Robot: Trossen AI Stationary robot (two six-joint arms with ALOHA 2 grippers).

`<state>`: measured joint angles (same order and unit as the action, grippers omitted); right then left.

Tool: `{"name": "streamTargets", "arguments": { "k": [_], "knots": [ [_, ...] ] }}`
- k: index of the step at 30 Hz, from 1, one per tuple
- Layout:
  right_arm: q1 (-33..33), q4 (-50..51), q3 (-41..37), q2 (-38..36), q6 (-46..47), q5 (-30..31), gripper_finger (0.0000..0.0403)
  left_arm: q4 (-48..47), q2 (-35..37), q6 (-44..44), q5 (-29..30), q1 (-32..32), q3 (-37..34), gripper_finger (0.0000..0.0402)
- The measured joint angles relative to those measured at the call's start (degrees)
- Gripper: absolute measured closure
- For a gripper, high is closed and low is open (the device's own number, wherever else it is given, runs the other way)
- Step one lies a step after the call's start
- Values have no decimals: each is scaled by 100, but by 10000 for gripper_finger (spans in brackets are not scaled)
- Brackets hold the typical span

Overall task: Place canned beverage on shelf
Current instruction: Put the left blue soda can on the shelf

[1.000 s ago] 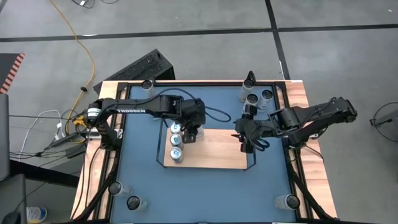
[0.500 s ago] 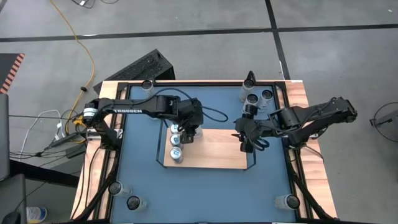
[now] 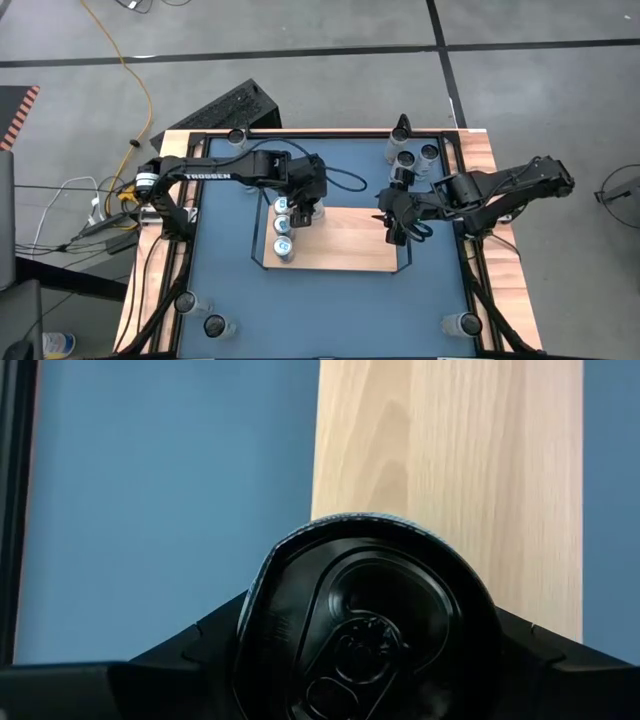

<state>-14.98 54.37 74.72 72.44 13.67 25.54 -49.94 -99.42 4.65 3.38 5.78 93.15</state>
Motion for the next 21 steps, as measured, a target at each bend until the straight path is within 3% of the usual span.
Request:
{"name": "streamTargets", "arguments": {
  "k": [5,15,21],
  "knots": [
    [0,3,0,0,-1,0,184,230,33,-81,-27,0,-361,159],
    [-4,0,0,0,68,-1,184,106,153,-100,-36,0,-191,159],
    [-25,2,0,0,138,-3,184,87,173,-189,93,-43,-453,151]
  ]
}}
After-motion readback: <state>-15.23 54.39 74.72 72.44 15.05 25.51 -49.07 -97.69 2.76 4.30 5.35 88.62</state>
